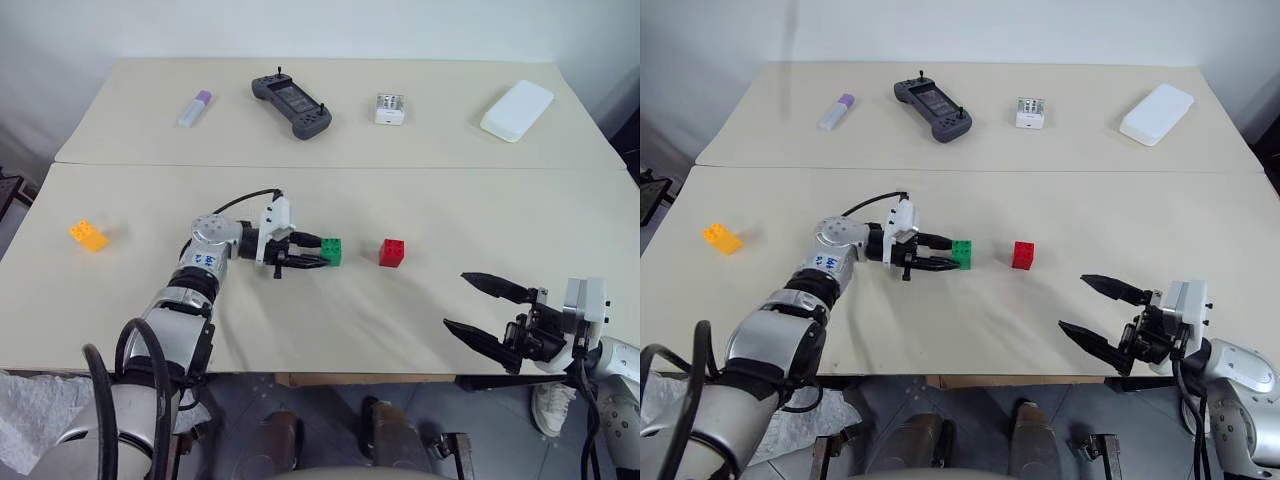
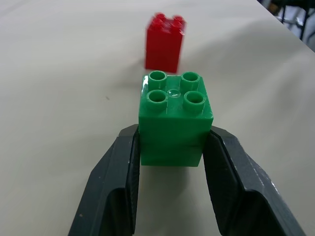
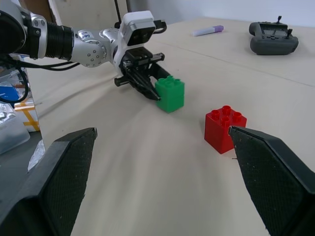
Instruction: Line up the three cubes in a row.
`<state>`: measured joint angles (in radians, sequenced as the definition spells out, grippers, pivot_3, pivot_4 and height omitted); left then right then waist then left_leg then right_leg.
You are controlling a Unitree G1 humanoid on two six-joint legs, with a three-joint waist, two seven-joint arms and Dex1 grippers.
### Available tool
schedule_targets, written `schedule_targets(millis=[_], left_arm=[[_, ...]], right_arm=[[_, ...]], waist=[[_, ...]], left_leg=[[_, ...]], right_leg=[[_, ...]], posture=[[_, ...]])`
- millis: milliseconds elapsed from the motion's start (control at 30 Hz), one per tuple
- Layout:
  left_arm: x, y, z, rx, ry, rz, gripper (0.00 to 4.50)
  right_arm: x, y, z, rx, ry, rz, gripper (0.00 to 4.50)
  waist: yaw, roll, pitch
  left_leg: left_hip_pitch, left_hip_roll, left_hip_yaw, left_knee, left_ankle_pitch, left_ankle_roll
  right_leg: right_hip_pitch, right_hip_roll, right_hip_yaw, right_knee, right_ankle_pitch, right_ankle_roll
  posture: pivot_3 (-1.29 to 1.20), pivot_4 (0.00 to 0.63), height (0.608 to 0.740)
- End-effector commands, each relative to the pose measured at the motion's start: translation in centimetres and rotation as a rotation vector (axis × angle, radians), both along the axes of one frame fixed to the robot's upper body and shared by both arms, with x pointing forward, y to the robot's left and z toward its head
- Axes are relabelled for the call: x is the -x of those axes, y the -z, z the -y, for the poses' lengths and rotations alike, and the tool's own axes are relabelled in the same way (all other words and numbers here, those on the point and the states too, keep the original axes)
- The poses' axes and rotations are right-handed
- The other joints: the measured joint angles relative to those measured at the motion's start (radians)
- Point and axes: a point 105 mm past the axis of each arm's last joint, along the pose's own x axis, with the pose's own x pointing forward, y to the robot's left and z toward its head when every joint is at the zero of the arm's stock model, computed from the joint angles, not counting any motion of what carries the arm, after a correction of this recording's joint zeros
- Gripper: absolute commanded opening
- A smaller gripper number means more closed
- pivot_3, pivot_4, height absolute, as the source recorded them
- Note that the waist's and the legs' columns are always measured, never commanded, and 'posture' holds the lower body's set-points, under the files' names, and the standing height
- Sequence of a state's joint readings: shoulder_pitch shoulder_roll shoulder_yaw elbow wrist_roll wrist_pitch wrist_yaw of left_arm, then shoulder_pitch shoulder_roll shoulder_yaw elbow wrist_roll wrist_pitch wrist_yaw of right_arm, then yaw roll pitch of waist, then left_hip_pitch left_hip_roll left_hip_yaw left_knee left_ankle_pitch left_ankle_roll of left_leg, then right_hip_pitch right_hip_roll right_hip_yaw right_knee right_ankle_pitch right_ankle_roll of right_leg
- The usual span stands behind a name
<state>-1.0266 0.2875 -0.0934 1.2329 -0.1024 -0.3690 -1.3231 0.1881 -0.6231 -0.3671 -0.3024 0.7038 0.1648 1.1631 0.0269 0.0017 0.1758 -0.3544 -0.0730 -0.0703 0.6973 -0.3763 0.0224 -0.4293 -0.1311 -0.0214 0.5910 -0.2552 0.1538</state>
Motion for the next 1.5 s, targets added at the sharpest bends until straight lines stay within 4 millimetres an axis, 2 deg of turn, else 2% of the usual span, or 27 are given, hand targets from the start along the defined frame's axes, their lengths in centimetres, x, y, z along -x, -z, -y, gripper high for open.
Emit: schedule_targets(millis=[33, 233, 400, 533, 667, 733, 833, 967, 1033, 1133, 1200, 1267, 1400, 1500], left_arm=[[-0.3, -0.8, 0.3, -0.002, 0.003, 0.036, 1.55], [-0.7, -0.9, 0.3, -0.029, -0.018, 0.034, 1.55], [-0.8, -1.3, 0.3, 0.0, -0.021, 0.027, 3.12], [-0.5, -1.9, -0.7, 0.028, 0.0, 0.044, 4.35], [0.1, -2.0, -3.2, 0.02, 0.006, 0.098, 4.45], [0.6, -1.9, -5.3, 0.031, -0.025, 0.118, 4.45], [1.9, -3.3, -8.5, 0.186, -0.155, 0.188, 4.45], [4.9, -3.5, -11.9, 0.294, -0.382, 0.227, 4.45], [7.4, -2.6, -15.2, 0.36, -0.605, 0.219, 4.45], [9.7, -2.1, -17.7, 0.397, -0.805, 0.223, 4.45], [12.7, -0.3, -21.6, 0.36, -1.059, 0.265, 4.45], [15.5, 0.7, -24.4, 0.362, -1.247, 0.28, 4.45], [20.0, 1.4, -27.3, 0.423, -1.487, 0.288, 4.45], [22.2, 1.9, -28.8, 0.469, -1.614, 0.287, 4.45]], right_arm=[[0.6, -0.8, -0.4, -0.001, -0.008, 0.044, 4.5], [0.9, -0.8, -0.5, -0.003, -0.004, 0.038, 4.5], [1.1, -0.7, -0.5, -0.007, 0.0, 0.031, 4.5], [1.0, -0.6, -1.1, -0.017, -0.023, 0.026, 4.5], [0.5, -0.8, -2.0, -0.028, -0.077, 0.029, 4.5], [-0.7, -1.9, -2.9, -0.065, -0.093, 0.051, 4.5], [-1.9, -3.1, -4.7, -0.093, -0.168, 0.09, 4.5], [-3.1, -3.6, -6.1, -0.088, -0.232, 0.139, 4.5], [-3.6, -3.7, -7.0, -0.084, -0.287, 0.146, 4.5], [-4.1, -3.5, -7.6, -0.069, -0.337, 0.145, 4.5], [-4.4, -3.3, -8.4, -0.041, -0.377, 0.153, 4.5], [-4.9, -3.3, -8.9, -0.021, -0.393, 0.16, 4.5], [-5.2, -3.5, -9.4, -0.016, -0.416, 0.171, 4.5], [-5.0, -3.4, -9.7, -0.012, -0.439, 0.167, 4.5]], waist=[[0.0, 0.0, 0.0], [0.0, 0.0, 0.0], [0.0, 0.0, 0.0], [-0.001, 0.0, 0.0], [-0.009, 0.0, 0.0], [-0.016, 0.0, 0.0], [-0.034, 0.0, 0.0], [-0.026, 0.0, 0.0], [-0.028, 0.0, 0.0], [-0.025, 0.0, 0.0], [-0.013, 0.0, 0.0], [-0.014, 0.0, 0.0], [-0.004, 0.0, 0.0], [0.005, -0.001, 0.0]], left_leg=[[0.0, 0.0, 0.0, 0.0, 0.0, 0.0], [0.0, 0.0, 0.0, 0.0, 0.0, 0.0], [0.0, 0.0, 0.0, 0.0, 0.0, 0.0], [0.0, 0.0, 0.0, 0.0, 0.0, 0.0], [0.0, 0.0, 0.001, 0.0, 0.0, 0.0], [0.001, 0.001, 0.001, 0.0, 0.0, 0.0], [0.001, 0.006, 0.0, 0.0, 0.0, 0.0], [0.0, 0.008, -0.002, 0.0, -0.001, -0.001], [0.0, 0.006, -0.004, 0.0, -0.001, -0.001], [0.001, 0.005, -0.004, 0.0, -0.002, 0.0], [0.001, 0.005, -0.005, 0.001, -0.002, 0.0], [0.003, 0.005, -0.004, 0.0, -0.002, -0.001], [0.003, 0.006, -0.003, 0.0, -0.003, -0.001], [0.003, 0.006, -0.004, 0.001, -0.003, -0.001]], right_leg=[[0.0, 0.0, 0.0, 0.0, 0.0, 0.0], [0.0, 0.0, 0.0, 0.0, 0.0, 0.0], [0.0, 0.0, 0.0, 0.001, 0.0, 0.0], [0.0, 0.0, 0.0, 0.001, 0.0, 0.0], [0.0, 0.0, 0.0, 0.001, 0.0, 0.0], [-0.001, 0.001, 0.0, 0.001, 0.0, 0.0], [-0.002, 0.0, 0.002, 0.002, 0.0, 0.0], [-0.003, 0.0, 0.002, 0.003, 0.0, -0.001], [-0.003, -0.001, 0.002, 0.002, -0.001, -0.002], [-0.003, -0.001, 0.004, 0.002, -0.001, -0.002], [-0.001, -0.001, 0.003, 0.001, -0.001, -0.002], [0.0, -0.001, 0.004, 0.0, -0.001, -0.002], [0.0, 0.0, 0.003, 0.0, -0.001, -0.003], [0.001, -0.001, 0.002, -0.003, -0.001, -0.003]], posture=[[0.0, 0.15, 0.74], [0.0, 0.15, 0.74], [0.0, 0.15, 0.74], [0.0, 0.15, 0.74], [0.0, 0.15, 0.74], [0.0, 0.15, 0.74], [0.0, 0.15, 0.74], [0.0, 0.15, 0.74], [0.0, 0.15, 0.74], [0.0, 0.15, 0.74], [0.0, 0.15, 0.74], [0.0, 0.15, 0.74], [0.0, 0.15, 0.74], [0.0, 0.15, 0.74]])
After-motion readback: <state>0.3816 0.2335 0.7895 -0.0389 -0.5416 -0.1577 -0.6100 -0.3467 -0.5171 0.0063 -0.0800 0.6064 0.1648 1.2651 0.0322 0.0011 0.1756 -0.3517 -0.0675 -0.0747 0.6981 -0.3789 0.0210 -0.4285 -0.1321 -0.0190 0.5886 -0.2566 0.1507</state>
